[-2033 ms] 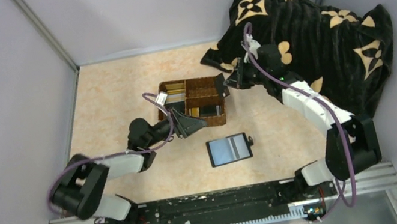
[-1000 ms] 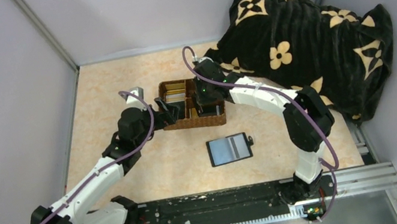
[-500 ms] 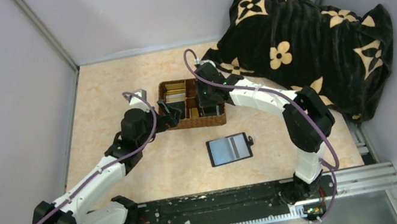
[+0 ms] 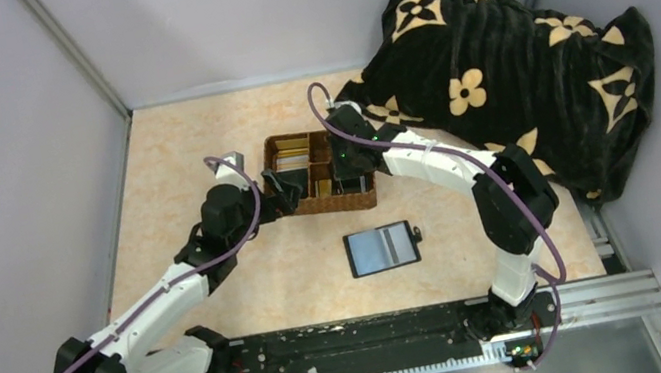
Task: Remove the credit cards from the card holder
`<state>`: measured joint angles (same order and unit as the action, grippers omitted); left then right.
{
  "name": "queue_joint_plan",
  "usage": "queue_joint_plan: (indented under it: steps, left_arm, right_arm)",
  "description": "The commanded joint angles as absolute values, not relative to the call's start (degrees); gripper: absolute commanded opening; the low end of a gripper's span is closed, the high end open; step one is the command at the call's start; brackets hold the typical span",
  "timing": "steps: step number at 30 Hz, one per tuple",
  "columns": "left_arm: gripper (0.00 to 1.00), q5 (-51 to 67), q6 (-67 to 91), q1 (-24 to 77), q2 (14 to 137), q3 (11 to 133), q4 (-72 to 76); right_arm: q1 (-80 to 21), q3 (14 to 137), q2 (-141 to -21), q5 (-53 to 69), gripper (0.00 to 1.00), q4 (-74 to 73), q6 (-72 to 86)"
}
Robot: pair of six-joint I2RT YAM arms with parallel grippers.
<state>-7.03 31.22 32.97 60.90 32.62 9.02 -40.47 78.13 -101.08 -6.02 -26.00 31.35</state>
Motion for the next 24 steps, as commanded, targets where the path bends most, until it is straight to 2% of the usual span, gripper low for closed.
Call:
queue_joint_plan:
  steps: [1, 9, 24]
  left_arm:
    - [0.99, -6.54, 31.07, 32.83, 59.07, 31.57, 11.06]
    - [0.99, -4.46, 31.43, 32.83, 61.28, 31.36, 12.39]
    - [0.99, -4.37, 31.12, 32.78, 61.1, 31.29, 11.94]
  right_arm:
    - [-41.13, 82.52, -101.97, -6.09, 0.0, -26.95, 32.25]
    - [-41.13, 89.85, -108.42, -6.38, 0.0, -29.45, 31.24]
    - [-41.39, 91.69, -112.58, -4.15, 0.0, -27.48, 32.24]
